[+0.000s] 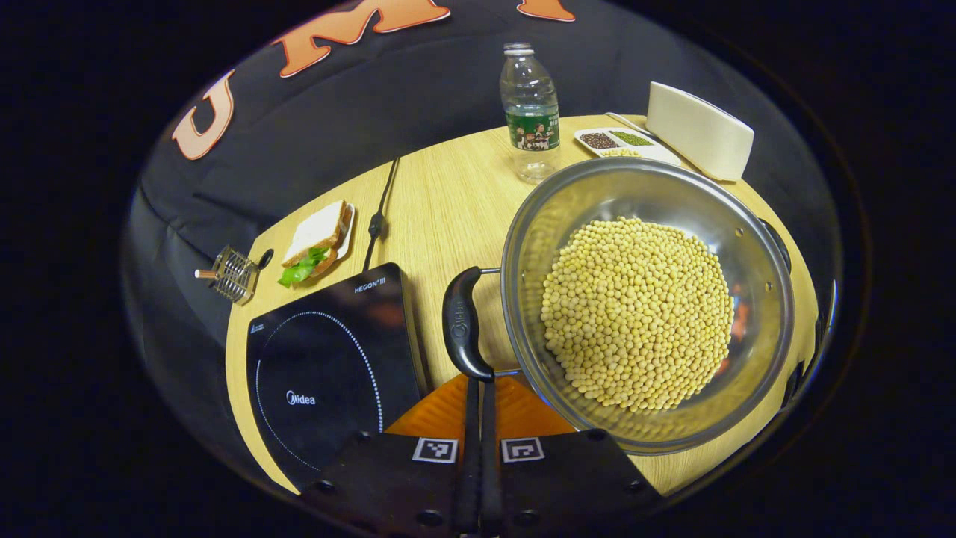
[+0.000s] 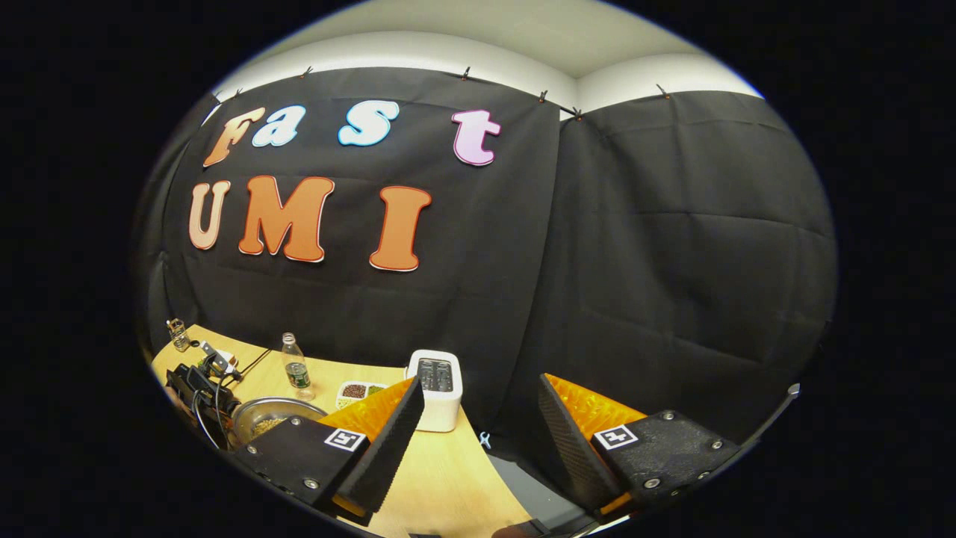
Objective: First push the handle of the pot to place it horizontally, then grasp the pot with both hands and set it on the induction cooktop.
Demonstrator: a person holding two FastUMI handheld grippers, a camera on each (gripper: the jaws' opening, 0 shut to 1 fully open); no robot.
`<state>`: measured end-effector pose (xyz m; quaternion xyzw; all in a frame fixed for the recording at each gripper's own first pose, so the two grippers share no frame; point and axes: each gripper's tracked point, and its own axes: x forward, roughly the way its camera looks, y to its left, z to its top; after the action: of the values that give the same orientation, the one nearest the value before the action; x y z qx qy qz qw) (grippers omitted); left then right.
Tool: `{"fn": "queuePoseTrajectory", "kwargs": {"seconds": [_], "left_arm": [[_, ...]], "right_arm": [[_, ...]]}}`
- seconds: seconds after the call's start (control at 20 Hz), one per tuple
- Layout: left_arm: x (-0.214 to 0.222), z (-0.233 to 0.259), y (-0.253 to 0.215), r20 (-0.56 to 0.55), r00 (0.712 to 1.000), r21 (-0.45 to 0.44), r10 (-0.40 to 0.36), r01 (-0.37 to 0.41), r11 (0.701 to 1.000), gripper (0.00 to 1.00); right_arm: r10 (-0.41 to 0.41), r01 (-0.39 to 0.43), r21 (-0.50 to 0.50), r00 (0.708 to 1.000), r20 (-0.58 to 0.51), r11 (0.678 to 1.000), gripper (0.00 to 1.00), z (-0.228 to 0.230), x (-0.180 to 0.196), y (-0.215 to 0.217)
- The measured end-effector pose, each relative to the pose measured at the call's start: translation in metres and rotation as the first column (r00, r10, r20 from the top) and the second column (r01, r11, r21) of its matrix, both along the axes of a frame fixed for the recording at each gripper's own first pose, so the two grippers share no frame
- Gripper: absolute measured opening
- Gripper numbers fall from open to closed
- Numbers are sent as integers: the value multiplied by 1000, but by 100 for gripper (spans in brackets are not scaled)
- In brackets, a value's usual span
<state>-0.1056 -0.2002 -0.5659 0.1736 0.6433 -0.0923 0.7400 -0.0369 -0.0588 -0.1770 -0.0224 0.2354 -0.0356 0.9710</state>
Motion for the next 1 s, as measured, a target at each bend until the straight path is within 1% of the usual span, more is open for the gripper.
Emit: {"fn": "queuePoseTrajectory", "kwargs": {"seconds": [0.1,0.2,0.35,0.45,0.5,0.55,0.6,0.65,0.7,0.75,0.8,0.9,0.95,1.0], "left_arm": [[3,0,-5,5,1000,-6,-10,10,1000,8],[3,4,-8,10,1000,-34,-9,10,999,8],[2,21,-12,41,999,-106,-7,12,994,8],[12,43,-17,96,995,-167,-8,24,986,10],[19,54,-21,120,993,-197,-6,29,980,13],[26,62,-23,141,990,-220,-2,33,975,18],[35,70,-26,160,987,-243,10,30,970,30],[40,73,-29,167,986,-265,27,19,964,37],[46,75,-32,162,986,-281,42,5,960,65],[49,74,-34,156,987,-292,49,-1,956,75],[54,70,-33,152,987,-285,53,-8,958,86],[53,57,-35,129,990,-282,61,-22,959,92],[51,51,-37,111,992,-284,67,-33,958,92],[51,45,-38,97,993,-283,73,-43,958,96]], "right_arm": [[21,-21,6,1000,-4,1000,95,-2,3,12],[43,-42,17,999,-16,999,95,-9,6,24],[80,-77,55,995,-54,996,95,-24,8,46],[102,-98,71,993,-65,993,95,-30,11,56],[108,-103,75,992,-70,992,96,-32,13,60],[112,-105,81,991,-76,991,96,-36,16,64],[115,-108,89,990,-86,990,95,-41,17,68],[119,-110,96,988,-95,989,96,-46,17,72],[122,-112,101,987,-107,989,97,-51,17,76],[125,-112,105,985,-119,988,96,-57,18,81],[126,-111,116,983,-137,987,96,-65,18,87],[141,-114,157,974,-177,981,96,-79,13,103],[148,-115,171,970,-194,978,96,-87,9,108],[154,-117,180,966,-210,977,96,-95,8,116]]}}
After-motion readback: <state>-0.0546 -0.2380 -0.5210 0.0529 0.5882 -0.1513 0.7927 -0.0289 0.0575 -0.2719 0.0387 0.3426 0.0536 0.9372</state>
